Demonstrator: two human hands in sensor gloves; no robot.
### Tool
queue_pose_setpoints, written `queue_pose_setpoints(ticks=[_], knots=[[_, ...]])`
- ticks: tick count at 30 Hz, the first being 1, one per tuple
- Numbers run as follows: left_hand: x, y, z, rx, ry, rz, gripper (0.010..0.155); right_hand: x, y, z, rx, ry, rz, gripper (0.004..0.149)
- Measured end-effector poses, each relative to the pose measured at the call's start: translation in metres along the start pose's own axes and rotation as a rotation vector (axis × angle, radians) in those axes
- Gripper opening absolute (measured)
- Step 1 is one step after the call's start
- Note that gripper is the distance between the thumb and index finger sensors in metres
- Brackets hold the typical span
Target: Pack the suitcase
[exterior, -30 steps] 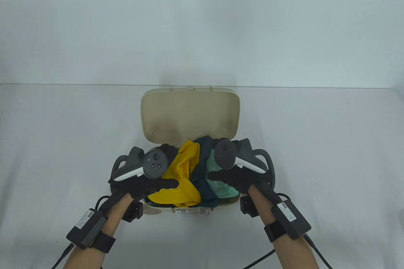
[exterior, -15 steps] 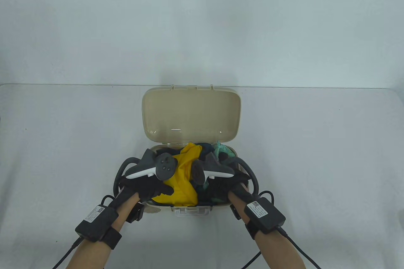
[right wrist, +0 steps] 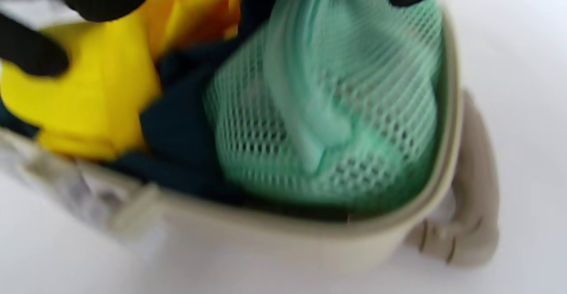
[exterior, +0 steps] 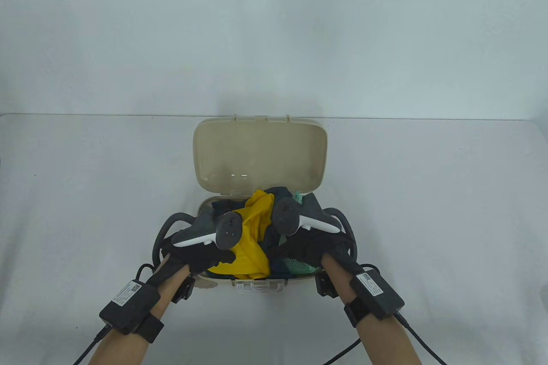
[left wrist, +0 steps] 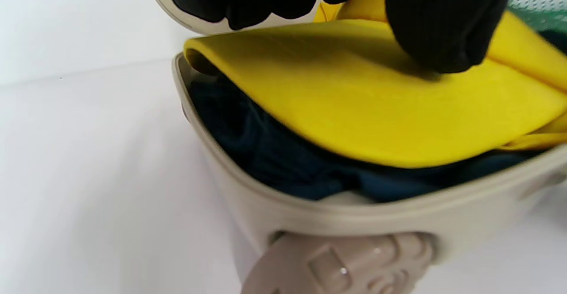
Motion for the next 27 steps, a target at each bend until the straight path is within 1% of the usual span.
queue_pose_setpoints(ticks=[1,2,3,4,5,7,8,10,12,15,20,23,25,27], knots=[[-0.001,-0.001,-0.004,0.010,0.007,-0.023,0.090,-0.003,0.008,-0.007,-0.060,-0.031,-0.020,0.090],[-0.002,-0.002,-0.006,0.019,0.013,-0.045,0.090,-0.006,0.011,-0.010,-0.091,-0.059,-0.052,0.088],[-0.003,-0.002,-0.008,0.023,0.013,-0.061,0.091,-0.009,0.013,-0.013,-0.119,-0.096,-0.084,0.086],[-0.003,-0.001,-0.009,0.023,0.015,-0.071,0.091,-0.012,0.012,-0.013,-0.119,-0.111,-0.110,0.086],[-0.004,0.000,-0.010,0.021,0.017,-0.078,0.091,-0.014,0.009,-0.012,-0.097,-0.119,-0.118,0.086],[-0.002,0.005,-0.008,0.010,0.021,-0.092,0.092,-0.016,-0.003,-0.006,-0.001,-0.116,-0.095,0.087],[0.000,0.007,-0.007,0.001,0.023,-0.088,0.092,-0.015,-0.009,-0.003,0.027,-0.104,-0.076,0.085],[0.004,0.013,-0.002,-0.015,0.017,-0.044,0.093,-0.009,-0.022,0.004,0.077,-0.074,-0.062,0.085],[0.006,0.017,0.004,-0.034,0.004,0.010,0.094,-0.005,-0.029,0.010,0.097,-0.077,-0.108,0.088],[0.008,0.022,0.010,-0.050,0.000,0.003,0.095,0.001,-0.033,0.014,0.128,-0.077,-0.137,0.095],[0.018,0.030,0.015,-0.025,-0.020,0.119,0.096,0.010,-0.045,0.015,0.169,-0.070,-0.244,0.105],[0.018,0.029,0.017,-0.047,-0.024,0.116,0.097,0.013,-0.049,0.015,0.131,-0.100,-0.304,0.105],[0.017,0.027,0.016,-0.058,-0.022,0.101,0.097,0.011,-0.046,0.014,0.132,-0.102,-0.281,0.104],[0.014,0.020,0.013,-0.059,-0.017,0.081,0.097,0.006,-0.039,0.011,0.169,-0.083,-0.191,0.101]])
Point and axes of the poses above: the tracker on the back of each hand, its own x axis roughly to the thumb side, its own z axis roughly from the wrist to the fingertips, y = z × x, the point moved 2 cm from there along z, roughly from the wrist to the fingertips
